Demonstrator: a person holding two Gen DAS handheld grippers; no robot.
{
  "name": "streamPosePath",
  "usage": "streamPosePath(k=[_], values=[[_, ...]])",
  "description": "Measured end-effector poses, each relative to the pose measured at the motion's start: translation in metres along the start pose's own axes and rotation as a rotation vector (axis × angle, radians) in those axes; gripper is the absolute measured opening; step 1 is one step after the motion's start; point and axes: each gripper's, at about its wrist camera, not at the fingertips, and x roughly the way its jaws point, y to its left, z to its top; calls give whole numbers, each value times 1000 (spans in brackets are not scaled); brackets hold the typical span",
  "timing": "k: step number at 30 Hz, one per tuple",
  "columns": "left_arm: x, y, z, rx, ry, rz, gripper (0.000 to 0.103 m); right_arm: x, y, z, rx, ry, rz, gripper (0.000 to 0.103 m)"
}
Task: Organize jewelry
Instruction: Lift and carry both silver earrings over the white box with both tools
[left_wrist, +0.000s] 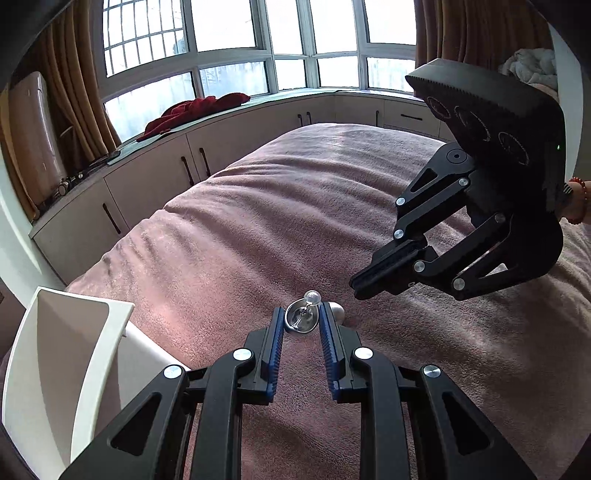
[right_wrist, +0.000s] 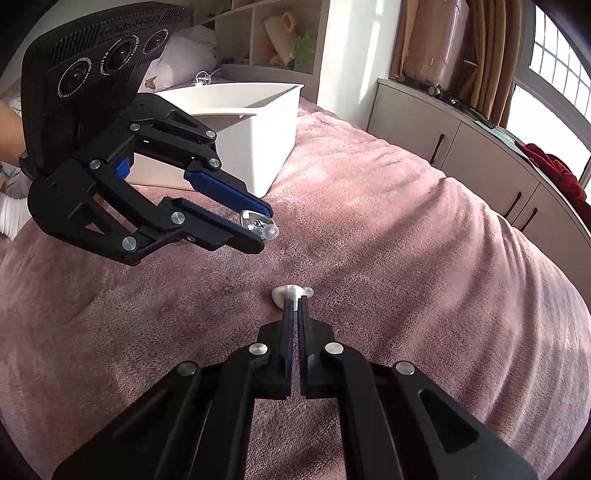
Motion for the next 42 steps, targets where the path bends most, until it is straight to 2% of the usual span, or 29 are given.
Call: streamPosePath(k=[1, 2, 3, 5, 7, 13, 16, 17, 18, 24, 29, 35, 42], values=[[-4, 2, -2, -16, -2, 5, 24, -1, 1, 1, 8, -1, 0, 24], [-8, 3, -4, -29, -4, 10, 24, -1, 2, 2, 14, -8, -19, 58], [-11, 4, -6, -39, -3, 11, 24, -2, 4, 4, 14, -19, -33, 69], [-18, 5, -13, -48, -2, 17, 24, 4, 6, 9, 11, -15, -44, 62], [-23, 7, -20, -61, 4, 10, 24, 14, 5, 12, 10, 14, -66, 59], [-24, 10, -41, -80, 23, -13, 24, 42, -2, 14, 36, 60, -45, 53], [-19, 15, -51, -115, 34, -22, 24, 56, -1, 10, 45, 81, -22, 39], [-17, 17, -54, -124, 37, -24, 24, 57, -1, 8, 49, 76, -15, 31], [-16, 18, -56, -130, 42, -27, 24, 58, -1, 8, 53, 72, -11, 30], [-13, 22, -60, -136, 52, -27, 24, 54, -3, 9, 67, 68, -5, 29], [-27, 19, -53, -126, 30, -18, 25, 40, 3, 10, 67, 73, -21, 29], [-63, 13, -37, -97, -10, -8, 25, 8, 17, 20, 45, 57, -64, 29], [-126, 16, -23, -114, -38, -6, 25, -41, 34, 64, 50, -52, -82, 29]])
